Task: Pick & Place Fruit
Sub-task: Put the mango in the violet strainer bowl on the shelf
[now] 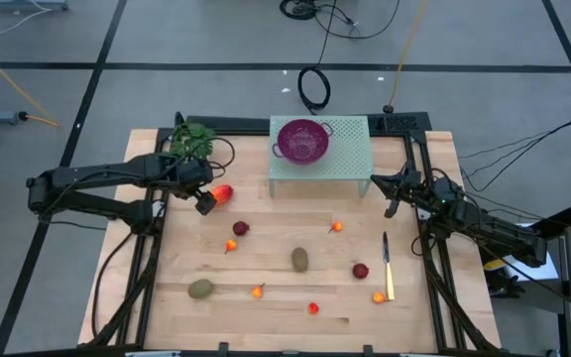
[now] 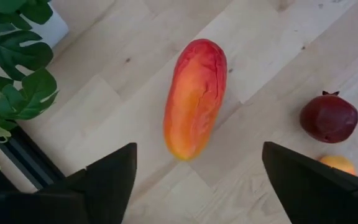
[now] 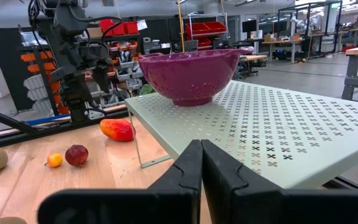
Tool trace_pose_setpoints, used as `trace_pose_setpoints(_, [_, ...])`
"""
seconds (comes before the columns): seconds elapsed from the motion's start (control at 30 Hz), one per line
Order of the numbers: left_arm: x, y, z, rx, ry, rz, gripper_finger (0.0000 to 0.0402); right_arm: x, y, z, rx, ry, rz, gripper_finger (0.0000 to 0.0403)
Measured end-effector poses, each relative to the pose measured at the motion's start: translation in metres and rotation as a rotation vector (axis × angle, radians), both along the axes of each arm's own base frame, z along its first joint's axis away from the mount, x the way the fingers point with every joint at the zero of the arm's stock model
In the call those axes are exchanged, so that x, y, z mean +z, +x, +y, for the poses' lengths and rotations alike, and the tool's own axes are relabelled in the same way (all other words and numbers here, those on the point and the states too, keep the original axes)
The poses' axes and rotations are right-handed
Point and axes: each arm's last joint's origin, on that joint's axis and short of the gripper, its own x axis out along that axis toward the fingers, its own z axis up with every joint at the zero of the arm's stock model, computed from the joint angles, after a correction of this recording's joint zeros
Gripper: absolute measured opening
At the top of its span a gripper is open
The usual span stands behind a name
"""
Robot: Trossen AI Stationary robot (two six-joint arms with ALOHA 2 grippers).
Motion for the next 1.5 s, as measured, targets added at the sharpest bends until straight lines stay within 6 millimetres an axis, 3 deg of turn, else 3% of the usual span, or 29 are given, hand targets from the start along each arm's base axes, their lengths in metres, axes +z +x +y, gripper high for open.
trace_pose_setpoints(0.53, [0.000, 0.000, 0.000, 0.003, -0.013, -0.004, 0.0366, 0.000, 0.000, 0.000, 0.000, 0.000, 0.000, 0.0000])
trace_pose_setpoints(0.73, [0.000, 0.000, -0.001, -0.008, -0.050, -0.013, 0.0397, 0.000, 0.000, 0.000, 0.000, 0.000, 0.000, 0.0000])
trace_pose_setpoints(1.07, [0.002, 0.009, 0.002, -0.003, -0.003, -0.091, 0.0391, 0.000, 0.000, 0.000, 0.000, 0.000, 0.001, 0.0000])
trace_pose_setpoints(1.5, [-0.027, 0.032, 0.016, 0.002, 0.033, 0.095, 0.0393, 0.000, 0.000, 0.000, 0.000, 0.003, 0.002, 0.0000])
